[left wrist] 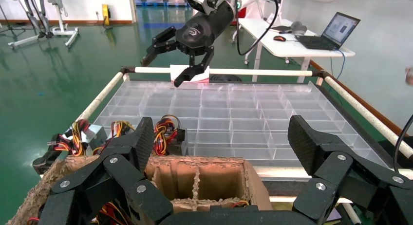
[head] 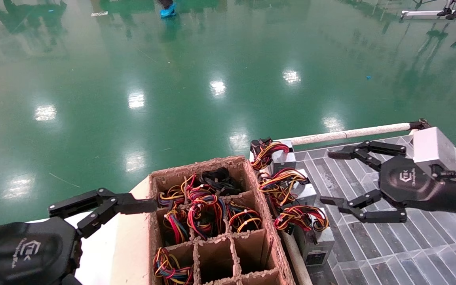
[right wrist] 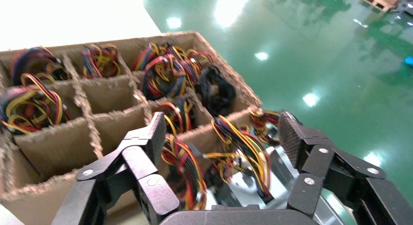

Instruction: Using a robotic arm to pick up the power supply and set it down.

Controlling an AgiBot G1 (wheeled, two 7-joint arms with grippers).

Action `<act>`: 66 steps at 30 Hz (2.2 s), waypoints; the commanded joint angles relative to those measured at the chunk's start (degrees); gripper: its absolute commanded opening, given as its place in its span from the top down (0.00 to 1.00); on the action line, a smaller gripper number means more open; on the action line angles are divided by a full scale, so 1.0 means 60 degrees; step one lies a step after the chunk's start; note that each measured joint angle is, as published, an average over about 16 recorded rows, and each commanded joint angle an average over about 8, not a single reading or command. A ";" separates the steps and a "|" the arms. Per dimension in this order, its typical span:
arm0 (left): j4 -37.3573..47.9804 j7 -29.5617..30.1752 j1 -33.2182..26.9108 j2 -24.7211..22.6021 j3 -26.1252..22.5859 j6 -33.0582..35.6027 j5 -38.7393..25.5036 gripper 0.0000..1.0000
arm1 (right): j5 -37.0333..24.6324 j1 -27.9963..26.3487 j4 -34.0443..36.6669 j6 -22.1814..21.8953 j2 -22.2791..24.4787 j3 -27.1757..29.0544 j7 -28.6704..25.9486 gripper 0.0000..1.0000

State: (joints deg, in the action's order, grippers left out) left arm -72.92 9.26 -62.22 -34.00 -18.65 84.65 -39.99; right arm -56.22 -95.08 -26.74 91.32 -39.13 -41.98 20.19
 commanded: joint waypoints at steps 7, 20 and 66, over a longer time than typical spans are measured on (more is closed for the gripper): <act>0.0002 -0.0001 -0.0001 0.0000 -0.0002 0.0000 0.0001 0.00 | 0.0368 0.0780 -0.1098 -0.0122 0.0096 0.0597 -0.0726 0.00; 0.0003 -0.0003 -0.0002 0.0001 -0.0005 -0.0001 0.0003 0.00 | 0.0923 0.2099 -0.2938 -0.0346 0.0258 0.1620 -0.1941 0.00; 0.0005 -0.0008 -0.0002 0.0006 -0.0012 -0.0008 0.0011 0.00 | 0.2462 0.5703 -0.7957 -0.0961 0.0702 0.4424 -0.5210 0.00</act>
State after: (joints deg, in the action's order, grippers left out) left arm -72.89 9.22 -62.23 -33.97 -18.73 84.61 -39.92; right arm -41.46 -60.82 -74.55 85.56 -34.92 -15.42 -11.10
